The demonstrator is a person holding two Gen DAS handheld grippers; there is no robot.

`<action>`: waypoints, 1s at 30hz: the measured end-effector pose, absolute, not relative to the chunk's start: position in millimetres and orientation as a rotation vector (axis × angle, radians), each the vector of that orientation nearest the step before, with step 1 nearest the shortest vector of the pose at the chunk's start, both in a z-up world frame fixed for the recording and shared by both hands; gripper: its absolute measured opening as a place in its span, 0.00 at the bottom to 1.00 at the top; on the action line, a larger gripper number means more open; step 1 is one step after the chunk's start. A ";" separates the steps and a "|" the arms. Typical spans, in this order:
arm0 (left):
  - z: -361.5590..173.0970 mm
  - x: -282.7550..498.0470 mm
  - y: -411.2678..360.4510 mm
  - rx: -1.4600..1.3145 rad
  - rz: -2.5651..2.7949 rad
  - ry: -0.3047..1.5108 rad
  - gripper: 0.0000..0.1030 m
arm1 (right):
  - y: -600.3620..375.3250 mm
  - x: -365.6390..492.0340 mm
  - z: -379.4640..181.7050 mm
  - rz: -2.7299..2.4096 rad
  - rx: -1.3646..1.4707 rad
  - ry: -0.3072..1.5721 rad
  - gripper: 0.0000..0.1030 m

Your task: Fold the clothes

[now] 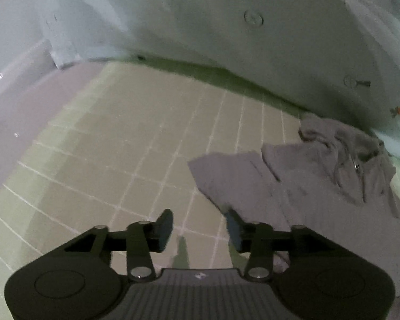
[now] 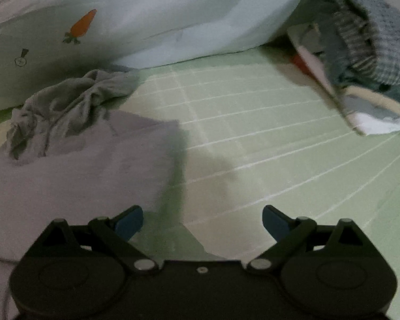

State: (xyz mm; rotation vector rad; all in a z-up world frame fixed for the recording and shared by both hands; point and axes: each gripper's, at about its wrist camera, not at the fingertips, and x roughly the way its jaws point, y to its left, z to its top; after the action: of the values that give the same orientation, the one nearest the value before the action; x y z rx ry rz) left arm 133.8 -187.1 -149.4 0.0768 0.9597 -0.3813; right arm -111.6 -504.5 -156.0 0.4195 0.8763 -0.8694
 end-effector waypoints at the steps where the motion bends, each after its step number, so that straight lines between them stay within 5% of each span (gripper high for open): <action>1: -153.4 135.7 -187.2 0.066 -0.383 0.977 0.53 | -499.9 -105.2 -159.0 -0.867 0.422 0.874 0.94; 6: -160.6 141.0 -186.1 -0.002 -0.414 0.992 0.65 | -477.1 -85.4 -172.4 -0.900 0.399 0.922 0.94; 27: -179.6 142.1 -246.1 0.022 -0.421 1.057 0.66 | -461.6 -84.5 -163.6 -0.928 0.309 0.950 0.94; 29: -176.7 143.3 -239.8 -0.035 -0.370 1.064 0.64 | -460.7 -86.5 -162.4 -0.927 0.302 0.951 0.94; 30: -175.2 144.2 -235.8 -0.071 -0.341 1.068 0.55 | -460.7 -88.2 -161.9 -0.926 0.304 0.949 0.94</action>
State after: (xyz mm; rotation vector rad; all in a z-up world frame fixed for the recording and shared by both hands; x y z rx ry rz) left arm 144.2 -235.8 -175.2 -0.0712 1.0679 -0.3408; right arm -88.2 -460.7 -161.9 0.3037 0.9491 -0.9263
